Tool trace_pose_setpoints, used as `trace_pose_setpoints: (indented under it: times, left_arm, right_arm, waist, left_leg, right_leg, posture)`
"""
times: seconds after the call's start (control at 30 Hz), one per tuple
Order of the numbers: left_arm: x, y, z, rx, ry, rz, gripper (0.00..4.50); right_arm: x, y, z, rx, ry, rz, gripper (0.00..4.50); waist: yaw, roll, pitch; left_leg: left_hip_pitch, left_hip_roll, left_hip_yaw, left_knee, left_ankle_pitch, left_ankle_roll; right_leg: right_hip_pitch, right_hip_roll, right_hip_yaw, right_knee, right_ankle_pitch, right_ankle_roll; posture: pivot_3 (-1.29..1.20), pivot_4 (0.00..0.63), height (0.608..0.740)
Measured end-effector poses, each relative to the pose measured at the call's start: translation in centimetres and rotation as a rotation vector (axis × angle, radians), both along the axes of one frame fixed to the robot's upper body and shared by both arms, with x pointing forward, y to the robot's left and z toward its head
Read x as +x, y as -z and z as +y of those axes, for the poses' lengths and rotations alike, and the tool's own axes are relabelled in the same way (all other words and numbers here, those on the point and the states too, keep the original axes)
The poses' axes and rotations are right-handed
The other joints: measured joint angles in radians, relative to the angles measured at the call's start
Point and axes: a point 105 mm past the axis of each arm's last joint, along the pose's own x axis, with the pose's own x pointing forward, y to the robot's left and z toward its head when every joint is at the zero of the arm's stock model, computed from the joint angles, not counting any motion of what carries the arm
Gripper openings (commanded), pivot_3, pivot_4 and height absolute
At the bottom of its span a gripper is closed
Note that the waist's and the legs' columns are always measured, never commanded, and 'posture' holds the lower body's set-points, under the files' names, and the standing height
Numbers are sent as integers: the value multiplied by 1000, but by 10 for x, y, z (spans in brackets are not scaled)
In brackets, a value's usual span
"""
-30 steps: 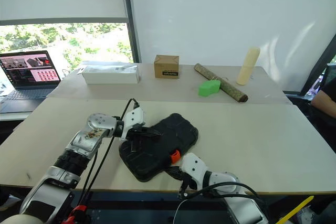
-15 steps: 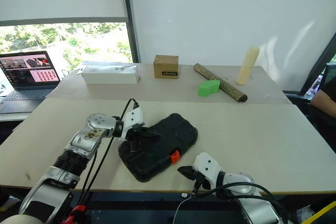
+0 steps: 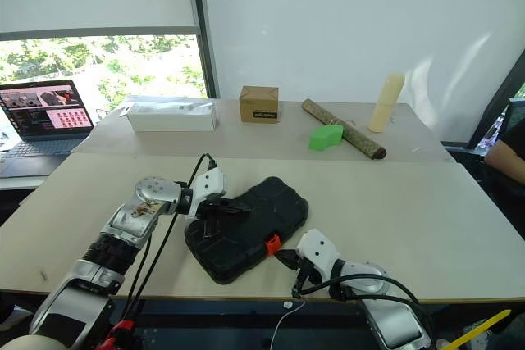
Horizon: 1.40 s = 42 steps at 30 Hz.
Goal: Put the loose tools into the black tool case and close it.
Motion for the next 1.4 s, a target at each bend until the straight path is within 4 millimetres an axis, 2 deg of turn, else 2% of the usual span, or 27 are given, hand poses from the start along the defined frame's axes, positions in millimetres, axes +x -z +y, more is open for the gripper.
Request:
trace_pose_setpoints:
  times: [0.33, 0.6, 0.83, 1.4]
  left_arm:
    - [-2, 1, 4, 28, -10, 18, 0]
    - [-3, 2, 2, 32, -4, 18, 0]
    - [-3, 2, 1, 29, -3, 19, 0]
    - [-1, 2, 3, 36, -15, 15, 0]
  right_arm:
    - [1, 0, 4, -1, -5, 8, 49]
    - [-14, -16, 3, -9, -53, -19, 49]
    - [-10, -19, 2, -2, -42, -29, 49]
    - [6, -3, 8, -2, -22, 27, 49]
  waist:
    - [-8, 0, 0]
    - [-5, 0, -1]
    - [-3, 0, -1]
    - [-5, 0, -2]
  left_leg:
    - [0, 1, 0, -1, 0, 0]
    - [1, 1, 0, -2, 0, 0]
    - [1, 1, 0, -3, 0, 0]
    - [2, 1, 0, -3, 0, -1]
  right_leg:
    - [0, 1, 0, 0, 0, 0]
    - [0, 0, 0, -1, -1, 0]
    - [0, 0, 0, -1, -1, -1]
    - [0, 0, 0, 0, 0, -1]
  posture:
    - [0, 150, 740]
    - [0, 150, 740]
    - [0, 150, 740]
    - [0, 150, 740]
